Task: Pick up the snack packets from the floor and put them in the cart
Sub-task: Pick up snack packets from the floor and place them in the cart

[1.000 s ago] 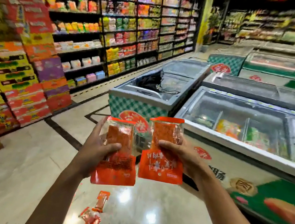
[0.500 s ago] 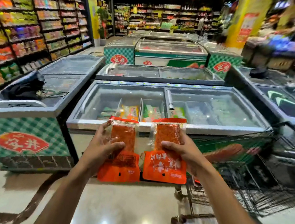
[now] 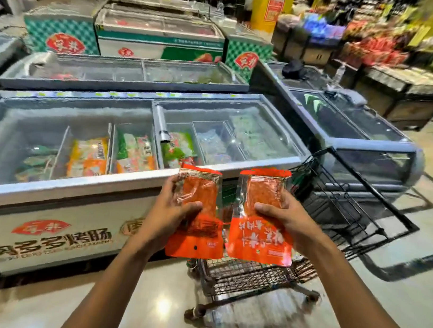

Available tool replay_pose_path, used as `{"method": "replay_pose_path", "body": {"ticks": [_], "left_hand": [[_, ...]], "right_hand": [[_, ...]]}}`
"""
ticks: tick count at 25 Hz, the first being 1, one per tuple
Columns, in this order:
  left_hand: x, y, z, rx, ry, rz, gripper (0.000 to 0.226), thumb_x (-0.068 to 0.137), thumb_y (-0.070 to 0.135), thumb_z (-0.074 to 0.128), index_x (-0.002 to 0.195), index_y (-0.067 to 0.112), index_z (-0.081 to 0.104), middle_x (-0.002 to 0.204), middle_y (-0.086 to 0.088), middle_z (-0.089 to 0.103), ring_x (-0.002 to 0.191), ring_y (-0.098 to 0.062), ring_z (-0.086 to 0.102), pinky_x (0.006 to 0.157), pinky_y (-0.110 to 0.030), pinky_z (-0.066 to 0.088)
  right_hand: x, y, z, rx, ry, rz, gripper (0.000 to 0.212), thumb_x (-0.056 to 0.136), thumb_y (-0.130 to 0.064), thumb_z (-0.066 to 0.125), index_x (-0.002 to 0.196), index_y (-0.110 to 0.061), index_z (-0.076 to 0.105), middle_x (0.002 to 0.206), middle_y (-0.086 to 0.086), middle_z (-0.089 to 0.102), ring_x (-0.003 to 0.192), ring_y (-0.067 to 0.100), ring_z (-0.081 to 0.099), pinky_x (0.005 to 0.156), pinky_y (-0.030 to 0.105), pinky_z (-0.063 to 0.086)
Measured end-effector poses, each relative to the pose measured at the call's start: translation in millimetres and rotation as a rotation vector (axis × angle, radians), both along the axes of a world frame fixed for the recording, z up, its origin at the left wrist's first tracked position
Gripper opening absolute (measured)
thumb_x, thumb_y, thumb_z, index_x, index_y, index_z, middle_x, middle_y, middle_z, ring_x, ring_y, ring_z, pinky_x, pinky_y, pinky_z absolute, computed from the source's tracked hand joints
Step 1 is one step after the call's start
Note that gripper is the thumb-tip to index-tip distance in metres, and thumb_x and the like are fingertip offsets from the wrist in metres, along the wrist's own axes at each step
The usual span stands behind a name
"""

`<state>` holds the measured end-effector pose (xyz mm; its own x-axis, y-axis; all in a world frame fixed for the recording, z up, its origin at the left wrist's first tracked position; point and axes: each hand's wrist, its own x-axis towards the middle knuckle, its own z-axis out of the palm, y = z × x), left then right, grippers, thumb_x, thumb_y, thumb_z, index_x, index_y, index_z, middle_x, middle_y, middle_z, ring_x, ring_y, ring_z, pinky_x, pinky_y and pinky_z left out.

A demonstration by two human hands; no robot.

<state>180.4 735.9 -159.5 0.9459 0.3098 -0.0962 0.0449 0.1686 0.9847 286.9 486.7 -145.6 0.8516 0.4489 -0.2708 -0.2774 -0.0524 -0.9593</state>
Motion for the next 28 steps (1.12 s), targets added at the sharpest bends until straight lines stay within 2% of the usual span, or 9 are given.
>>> {"method": "replay_pose_path", "body": {"ticks": [4, 8, 11, 14, 16, 20, 23, 25, 28], "left_hand": [[78, -32, -19, -0.025, 0.027, -0.072, 0.061, 0.084, -0.007, 0.070, 0.132, 0.021, 0.045, 0.114, -0.014, 0.069, 0.086, -0.022, 0.071, 0.064, -0.030, 0.060], [153, -76, -55, 0.009, 0.089, -0.110, 0.059, 0.086, -0.004, 0.068, 0.134, 0.018, 0.041, 0.088, -0.009, 0.069, 0.058, -0.011, 0.067, 0.051, -0.026, 0.053], [204, -111, -85, -0.009, 0.151, -0.077, 0.058, 0.086, -0.004, 0.068, 0.132, 0.022, 0.042, 0.097, -0.007, 0.074, 0.075, -0.023, 0.073, 0.070, -0.045, 0.063], [263, -145, -130, -0.030, 0.246, -0.008, 0.065, 0.085, 0.000, 0.072, 0.136, 0.024, 0.039, 0.117, -0.010, 0.070, 0.095, -0.026, 0.073, 0.080, -0.045, 0.061], [296, -162, -161, -0.054, 0.304, 0.060, 0.068, 0.082, 0.008, 0.076, 0.135, 0.032, 0.040, 0.132, -0.013, 0.063, 0.111, -0.032, 0.068, 0.091, -0.056, 0.057], [342, -186, -239, -0.112, 0.420, 0.151, 0.060, 0.083, 0.003, 0.073, 0.124, 0.037, 0.047, 0.128, -0.019, 0.062, 0.105, -0.046, 0.068, 0.082, -0.068, 0.056], [378, -195, -314, -0.111, 0.485, 0.198, 0.059, 0.087, 0.000, 0.069, 0.124, 0.039, 0.046, 0.127, -0.016, 0.061, 0.106, -0.041, 0.067, 0.075, -0.047, 0.063], [401, -196, -377, -0.098, 0.519, 0.222, 0.058, 0.087, 0.000, 0.069, 0.128, 0.035, 0.045, 0.128, -0.008, 0.060, 0.105, -0.024, 0.067, 0.067, -0.026, 0.061], [428, -193, -461, -0.034, 0.562, 0.247, 0.058, 0.086, -0.004, 0.069, 0.119, 0.038, 0.046, 0.118, 0.010, 0.057, 0.093, 0.010, 0.064, 0.070, -0.011, 0.053]], "right_hand": [[62, -38, -13, -0.025, 0.023, -0.055, 0.046, 0.080, 0.000, 0.074, 0.119, -0.015, 0.055, 0.091, 0.012, 0.074, 0.071, 0.025, 0.073, 0.061, 0.035, 0.063], [144, -84, -46, -0.074, 0.095, -0.010, 0.053, 0.081, 0.000, 0.074, 0.126, -0.012, 0.050, 0.095, 0.014, 0.071, 0.072, 0.026, 0.072, 0.061, 0.035, 0.062], [213, -119, -79, -0.091, 0.149, -0.001, 0.053, 0.082, 0.001, 0.073, 0.126, -0.014, 0.048, 0.092, 0.014, 0.072, 0.070, 0.027, 0.073, 0.058, 0.035, 0.062], [287, -144, -119, -0.124, 0.177, 0.038, 0.047, 0.081, 0.003, 0.073, 0.120, -0.011, 0.052, 0.086, 0.013, 0.075, 0.066, 0.025, 0.074, 0.056, 0.034, 0.060], [327, -153, -151, -0.156, 0.192, 0.071, 0.049, 0.078, 0.001, 0.076, 0.120, -0.012, 0.053, 0.094, 0.017, 0.074, 0.071, 0.027, 0.075, 0.060, 0.036, 0.061], [387, -158, -232, -0.208, 0.235, 0.136, 0.048, 0.077, 0.001, 0.078, 0.119, -0.009, 0.056, 0.097, 0.016, 0.075, 0.078, 0.026, 0.075, 0.068, 0.037, 0.060], [427, -153, -318, -0.247, 0.264, 0.149, 0.047, 0.075, 0.002, 0.080, 0.116, -0.010, 0.060, 0.099, 0.015, 0.075, 0.084, 0.027, 0.074, 0.079, 0.043, 0.060], [446, -144, -383, -0.276, 0.283, 0.162, 0.050, 0.071, 0.001, 0.081, 0.116, -0.008, 0.061, 0.100, 0.015, 0.074, 0.086, 0.027, 0.071, 0.081, 0.043, 0.059], [465, -132, -475, -0.328, 0.315, 0.168, 0.054, 0.061, -0.004, 0.080, 0.112, -0.007, 0.063, 0.099, 0.016, 0.073, 0.085, 0.024, 0.067, 0.078, 0.039, 0.058]]}}
